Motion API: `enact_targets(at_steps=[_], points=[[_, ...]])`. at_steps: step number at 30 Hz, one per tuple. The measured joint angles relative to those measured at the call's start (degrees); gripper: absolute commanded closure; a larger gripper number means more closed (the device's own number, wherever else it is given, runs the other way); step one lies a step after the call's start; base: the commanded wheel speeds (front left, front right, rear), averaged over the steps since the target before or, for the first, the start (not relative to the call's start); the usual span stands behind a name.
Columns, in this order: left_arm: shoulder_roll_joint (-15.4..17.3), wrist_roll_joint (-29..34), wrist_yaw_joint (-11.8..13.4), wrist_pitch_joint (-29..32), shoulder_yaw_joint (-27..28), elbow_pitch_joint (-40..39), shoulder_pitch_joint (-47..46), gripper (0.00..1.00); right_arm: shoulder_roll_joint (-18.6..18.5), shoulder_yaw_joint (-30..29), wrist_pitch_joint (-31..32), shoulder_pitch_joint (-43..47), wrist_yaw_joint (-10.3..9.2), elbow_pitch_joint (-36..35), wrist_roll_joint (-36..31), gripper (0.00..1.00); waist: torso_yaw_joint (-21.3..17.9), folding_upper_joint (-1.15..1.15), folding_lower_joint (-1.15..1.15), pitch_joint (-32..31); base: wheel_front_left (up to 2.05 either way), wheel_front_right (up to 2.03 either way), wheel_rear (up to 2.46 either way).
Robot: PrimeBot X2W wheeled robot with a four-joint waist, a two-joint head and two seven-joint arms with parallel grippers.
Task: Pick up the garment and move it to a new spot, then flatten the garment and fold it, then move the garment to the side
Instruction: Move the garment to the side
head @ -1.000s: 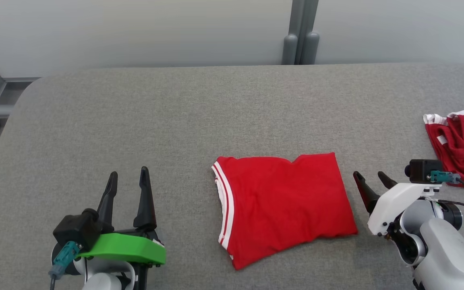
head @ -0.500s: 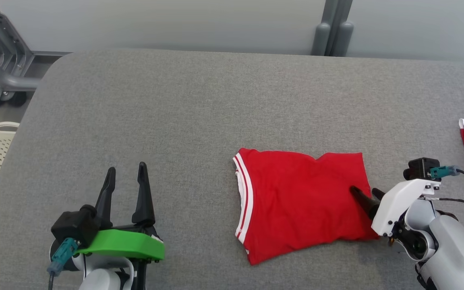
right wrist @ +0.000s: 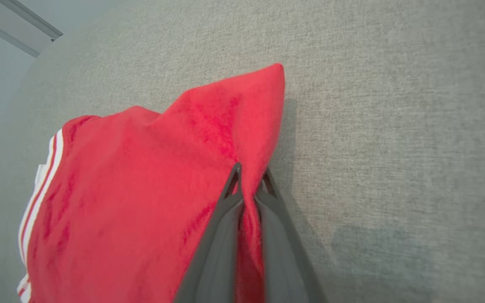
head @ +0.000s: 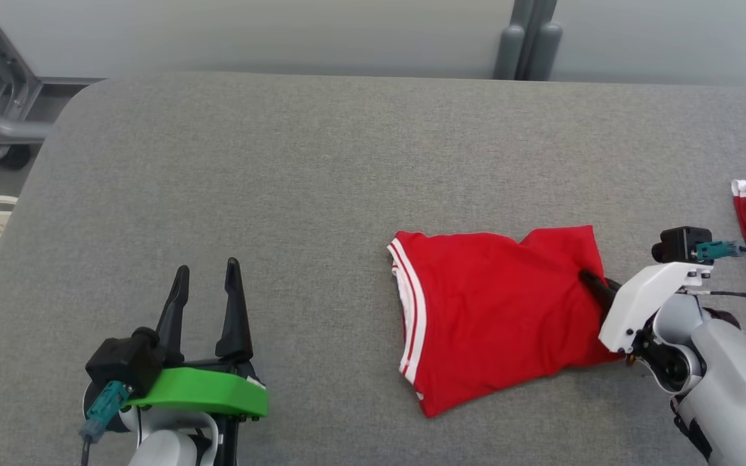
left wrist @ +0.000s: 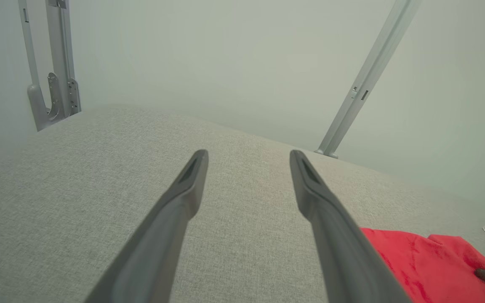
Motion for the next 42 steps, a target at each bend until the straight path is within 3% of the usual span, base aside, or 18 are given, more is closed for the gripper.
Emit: enact_targets(at_steps=[8,14,29,34,42], points=[[-0.4,0.88,-0.36,-0.07,-0.97,-0.52,-0.13,0.0,-3.04,-0.43,-2.37,-4.49,0.0,1.31,-2.55,1.0,-4.98,0.0,0.0,0.2,0.0,0.0,0.0],[-0.76,1.76,-0.6,-0.08,-1.53,-0.55,-1.32,0.0,-4.76,-0.8,-2.48,-8.29,0.0,0.9,-4.27,1.0,-11.75,0.0,0.0,0.98,0.0,0.0,0.0],[-0.15,3.02,-0.8,0.01,-2.65,-0.31,-5.0,0.0,-5.22,-3.1,-3.44,-12.01,-0.01,-0.37,-6.53,1.0,-26.35,0.0,0.0,4.85,0.0,0.0,0.0],[0.03,3.02,-0.78,0.01,-2.67,0.05,-5.63,0.0,-5.1,-4.22,-3.89,-12.04,-0.01,-0.29,-7.15,1.0,-27.62,0.0,0.0,6.36,0.0,0.0,0.0],[0.15,2.93,-0.45,-0.01,-1.57,-0.2,-5.65,0.0,-5.79,-4.94,-4.45,-14.15,-0.01,-1.57,-9.56,1.0,-25.42,0.0,0.0,6.28,0.0,0.0,0.0]])
